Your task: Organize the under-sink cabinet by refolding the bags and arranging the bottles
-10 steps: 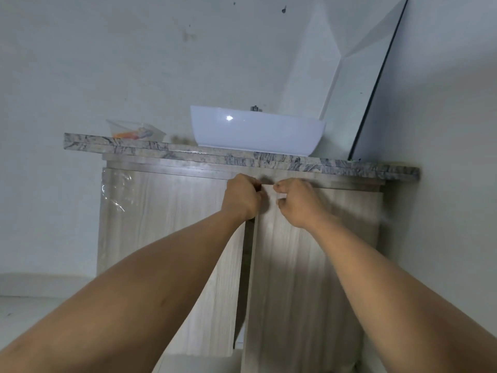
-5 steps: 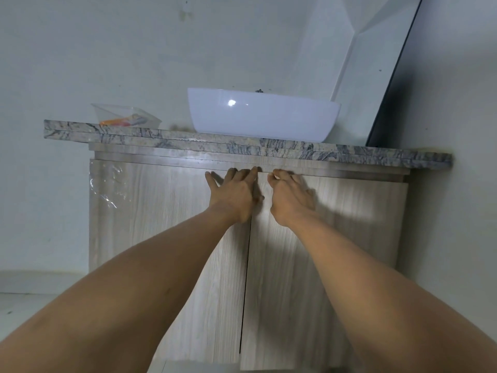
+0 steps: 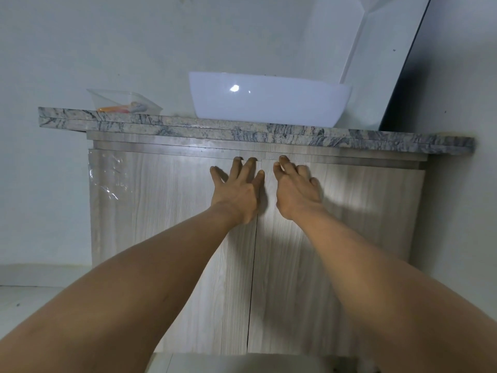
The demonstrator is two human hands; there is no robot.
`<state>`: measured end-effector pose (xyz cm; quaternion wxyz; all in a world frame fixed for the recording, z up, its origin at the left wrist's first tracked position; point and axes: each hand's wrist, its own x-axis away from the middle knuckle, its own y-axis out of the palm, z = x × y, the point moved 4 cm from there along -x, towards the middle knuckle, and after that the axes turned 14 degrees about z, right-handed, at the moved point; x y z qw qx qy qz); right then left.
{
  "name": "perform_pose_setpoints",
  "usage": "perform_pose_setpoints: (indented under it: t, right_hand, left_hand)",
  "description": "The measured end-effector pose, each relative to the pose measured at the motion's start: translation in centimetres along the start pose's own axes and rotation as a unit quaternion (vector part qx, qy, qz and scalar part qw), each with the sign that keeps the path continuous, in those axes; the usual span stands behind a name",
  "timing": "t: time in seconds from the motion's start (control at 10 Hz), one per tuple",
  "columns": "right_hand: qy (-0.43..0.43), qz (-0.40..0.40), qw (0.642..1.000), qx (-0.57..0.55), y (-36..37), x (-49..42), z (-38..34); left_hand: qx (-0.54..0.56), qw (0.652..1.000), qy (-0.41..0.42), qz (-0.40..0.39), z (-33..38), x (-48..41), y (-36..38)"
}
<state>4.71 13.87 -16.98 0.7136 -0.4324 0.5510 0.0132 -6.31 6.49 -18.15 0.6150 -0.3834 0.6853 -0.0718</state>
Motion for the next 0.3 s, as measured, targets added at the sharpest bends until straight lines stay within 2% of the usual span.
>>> perform_pose_setpoints:
  t: [0.2,0.3]
  right_hand:
    - [-0.009,-0.035,0.999,0.003,0.0,1.4,-0.3]
    - [-0.017,-0.107,0.994,-0.017,0.3,5.3,0.7]
  left_hand:
    - [0.005,0.996,0.014,-0.091,0.5,1.1,0.3]
    - [0.115,0.982,0.013,-0.150,0.5,5.4,0.6]
